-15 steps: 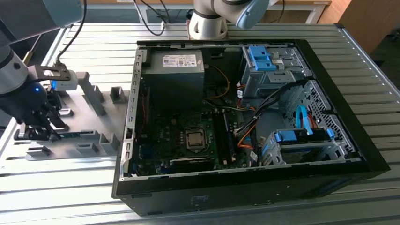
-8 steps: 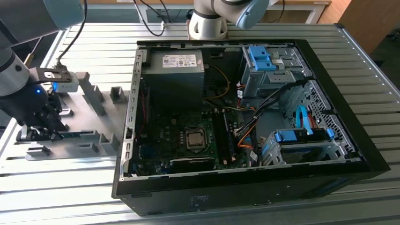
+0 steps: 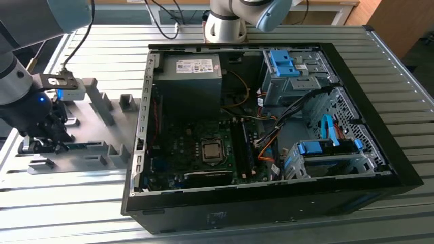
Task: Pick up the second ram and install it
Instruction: 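Pick up the second ram and move it above second insertion slot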
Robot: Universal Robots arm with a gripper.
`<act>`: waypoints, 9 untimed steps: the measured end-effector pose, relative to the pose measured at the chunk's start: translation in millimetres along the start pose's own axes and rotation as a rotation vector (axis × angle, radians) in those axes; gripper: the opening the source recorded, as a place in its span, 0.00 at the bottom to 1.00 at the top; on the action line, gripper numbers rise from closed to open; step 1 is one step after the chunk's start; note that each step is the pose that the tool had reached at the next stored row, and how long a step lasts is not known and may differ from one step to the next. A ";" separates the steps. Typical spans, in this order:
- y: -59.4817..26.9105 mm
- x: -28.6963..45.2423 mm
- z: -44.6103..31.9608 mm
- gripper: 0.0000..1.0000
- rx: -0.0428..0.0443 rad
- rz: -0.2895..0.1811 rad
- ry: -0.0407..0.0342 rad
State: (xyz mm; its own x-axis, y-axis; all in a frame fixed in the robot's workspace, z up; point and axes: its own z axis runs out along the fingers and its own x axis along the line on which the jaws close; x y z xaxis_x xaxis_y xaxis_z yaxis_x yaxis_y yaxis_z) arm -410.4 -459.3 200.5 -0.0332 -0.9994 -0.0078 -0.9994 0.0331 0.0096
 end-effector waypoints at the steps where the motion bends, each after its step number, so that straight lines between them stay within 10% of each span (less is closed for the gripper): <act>1: 0.0 0.0 0.0 0.32 -0.0001 0.000 0.0000; 9: 0.0 0.0 0.3 0.33 -0.0001 0.000 0.0000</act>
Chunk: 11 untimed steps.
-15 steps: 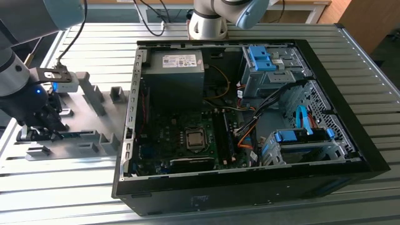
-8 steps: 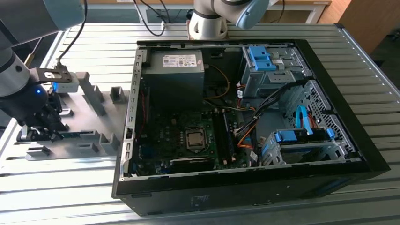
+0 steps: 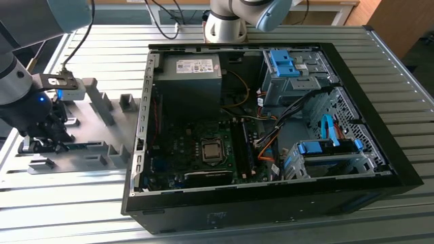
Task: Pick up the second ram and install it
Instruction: 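Pick up the second ram and move it above second insertion slot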
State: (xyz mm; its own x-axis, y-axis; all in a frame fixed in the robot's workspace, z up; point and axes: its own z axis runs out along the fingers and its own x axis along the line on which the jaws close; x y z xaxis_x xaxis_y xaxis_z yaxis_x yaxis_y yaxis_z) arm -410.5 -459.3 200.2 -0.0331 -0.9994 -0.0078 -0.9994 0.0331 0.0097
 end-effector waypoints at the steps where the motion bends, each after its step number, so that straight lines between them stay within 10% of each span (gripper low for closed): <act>1: 0.0 0.0 0.6 0.33 0.0004 0.000 -0.0002; 11: -0.1 0.1 7.9 0.31 -0.0003 0.000 -0.0063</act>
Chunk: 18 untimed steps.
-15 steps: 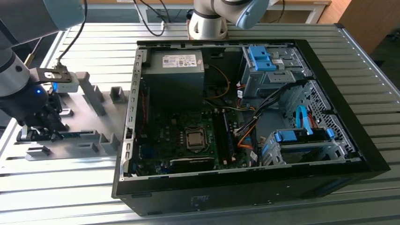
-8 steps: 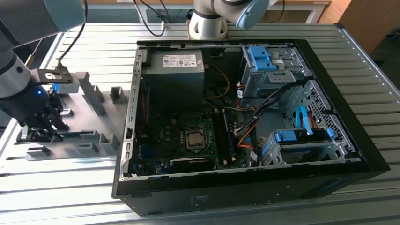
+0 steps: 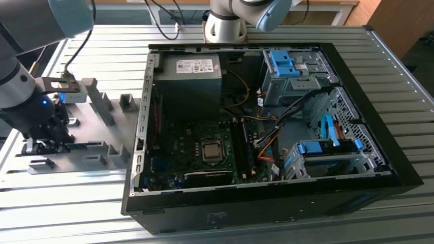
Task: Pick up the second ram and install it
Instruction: 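Pick up the second ram and move it above second insertion slot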
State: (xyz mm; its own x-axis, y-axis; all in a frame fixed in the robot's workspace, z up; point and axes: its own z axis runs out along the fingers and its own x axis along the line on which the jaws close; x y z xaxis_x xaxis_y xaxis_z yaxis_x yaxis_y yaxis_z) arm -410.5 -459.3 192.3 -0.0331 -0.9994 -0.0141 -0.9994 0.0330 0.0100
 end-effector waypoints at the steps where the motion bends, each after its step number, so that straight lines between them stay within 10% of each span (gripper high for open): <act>1: 0.0 -0.1 0.2 0.31 -0.0001 0.000 -0.0006; 18: 0.0 -2.4 1.5 0.23 0.0001 0.000 -0.0022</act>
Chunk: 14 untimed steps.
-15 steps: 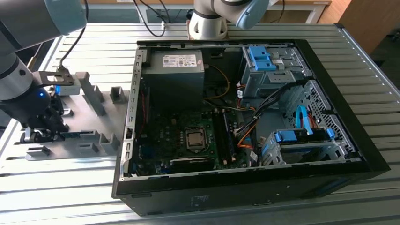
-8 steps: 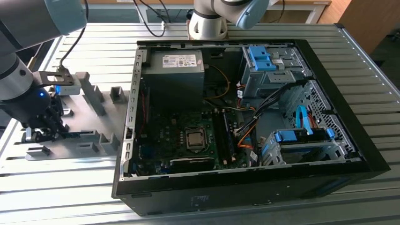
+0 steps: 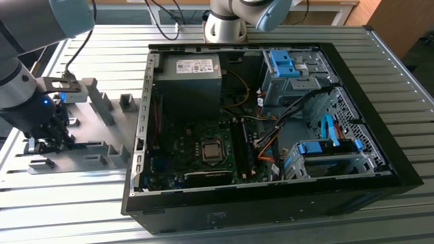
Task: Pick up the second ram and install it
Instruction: 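Pick up the second ram and move it above second insertion slot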
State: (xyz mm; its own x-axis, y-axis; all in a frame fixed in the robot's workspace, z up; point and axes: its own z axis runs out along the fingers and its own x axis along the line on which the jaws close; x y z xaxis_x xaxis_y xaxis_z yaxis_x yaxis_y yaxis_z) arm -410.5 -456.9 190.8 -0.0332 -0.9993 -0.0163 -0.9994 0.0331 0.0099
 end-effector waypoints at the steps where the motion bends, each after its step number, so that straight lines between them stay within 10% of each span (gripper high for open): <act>1: 0.0 -0.2 0.1 0.23 0.0000 0.000 0.0000; 14: 2.8 -0.2 1.3 0.23 0.0013 0.000 -0.0001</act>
State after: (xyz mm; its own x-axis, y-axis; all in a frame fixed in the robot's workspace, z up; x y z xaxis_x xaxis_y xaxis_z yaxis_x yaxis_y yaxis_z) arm -413.3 -456.5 189.5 -0.0332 -0.9993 -0.0165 -0.9994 0.0330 0.0086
